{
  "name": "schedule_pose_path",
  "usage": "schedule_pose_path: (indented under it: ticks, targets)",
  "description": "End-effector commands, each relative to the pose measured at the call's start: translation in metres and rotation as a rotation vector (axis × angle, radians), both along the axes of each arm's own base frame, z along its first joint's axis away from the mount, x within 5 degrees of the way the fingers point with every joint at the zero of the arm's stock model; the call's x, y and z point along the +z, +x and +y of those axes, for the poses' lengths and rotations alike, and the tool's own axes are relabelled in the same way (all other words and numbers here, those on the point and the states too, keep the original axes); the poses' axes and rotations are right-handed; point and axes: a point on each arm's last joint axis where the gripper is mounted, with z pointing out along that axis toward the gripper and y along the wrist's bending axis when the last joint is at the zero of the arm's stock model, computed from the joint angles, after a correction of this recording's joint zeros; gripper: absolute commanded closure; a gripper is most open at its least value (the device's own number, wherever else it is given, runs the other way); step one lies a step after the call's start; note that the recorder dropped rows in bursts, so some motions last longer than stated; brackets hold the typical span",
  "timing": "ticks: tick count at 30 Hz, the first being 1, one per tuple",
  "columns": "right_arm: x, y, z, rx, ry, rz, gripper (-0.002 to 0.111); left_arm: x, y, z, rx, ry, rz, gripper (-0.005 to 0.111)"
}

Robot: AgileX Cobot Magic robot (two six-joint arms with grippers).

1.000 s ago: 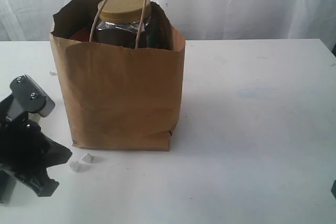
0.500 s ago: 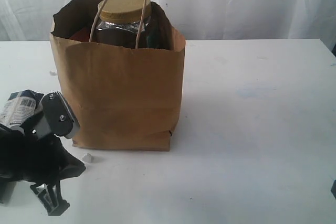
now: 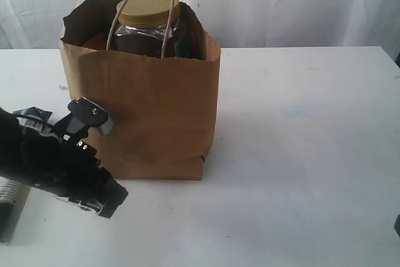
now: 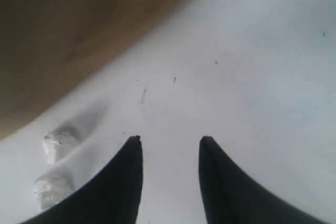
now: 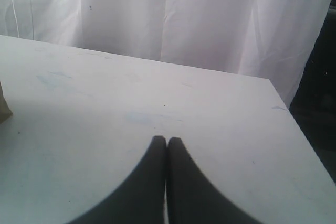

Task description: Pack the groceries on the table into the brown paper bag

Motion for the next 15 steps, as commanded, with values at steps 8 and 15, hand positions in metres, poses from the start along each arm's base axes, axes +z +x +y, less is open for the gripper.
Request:
schedule_pose_path:
  ticks: [8, 15]
  targets:
    - [-0.001, 0.0, 0.0, 0.0, 0.004, 0.001, 0.108, -0.014, 0.021, -0.001, 0.068, 0.111, 0.066, 0.067]
    - [-0.001, 0.0, 0.0, 0.0, 0.004, 0.001, 0.108, -0.014, 0.015, -0.001, 0.065, 0.108, 0.122, 0.086]
